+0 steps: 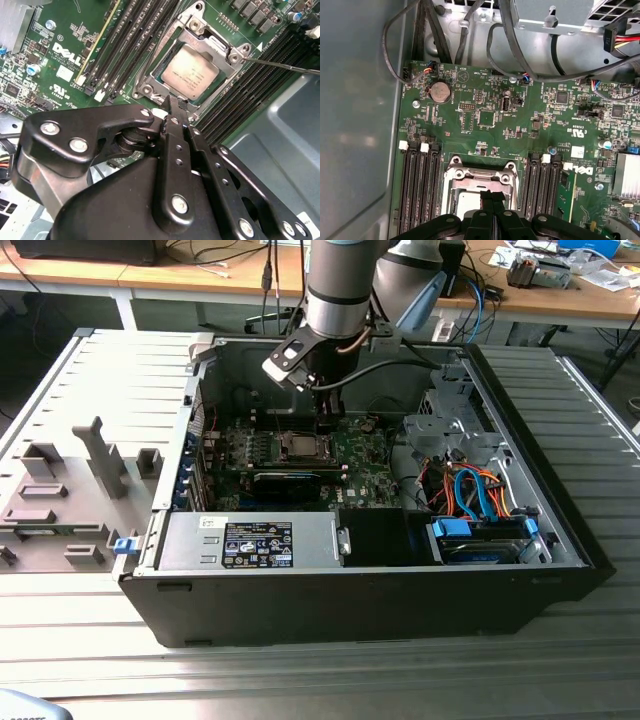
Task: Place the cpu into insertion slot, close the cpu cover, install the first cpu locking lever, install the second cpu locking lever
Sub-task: 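Close the cpu cover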
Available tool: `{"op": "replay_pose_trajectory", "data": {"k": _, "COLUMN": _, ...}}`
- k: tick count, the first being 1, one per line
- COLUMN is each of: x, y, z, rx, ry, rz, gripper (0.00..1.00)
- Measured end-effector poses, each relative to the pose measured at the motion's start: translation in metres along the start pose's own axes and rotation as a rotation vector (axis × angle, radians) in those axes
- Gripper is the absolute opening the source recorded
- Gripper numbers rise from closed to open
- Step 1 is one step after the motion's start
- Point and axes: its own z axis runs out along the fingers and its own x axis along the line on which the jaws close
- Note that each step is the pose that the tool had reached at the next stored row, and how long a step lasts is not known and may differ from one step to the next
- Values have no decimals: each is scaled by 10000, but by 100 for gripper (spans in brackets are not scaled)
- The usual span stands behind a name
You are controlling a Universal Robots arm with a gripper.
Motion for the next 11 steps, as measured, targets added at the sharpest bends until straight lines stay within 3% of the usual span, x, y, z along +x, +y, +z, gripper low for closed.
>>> {"op": "replay_pose_trajectory", "data": {"k": 11, "x": 3, "y": -26, "z": 17, "rx": 0, "ry": 1, "rz": 0, "gripper": 11}}
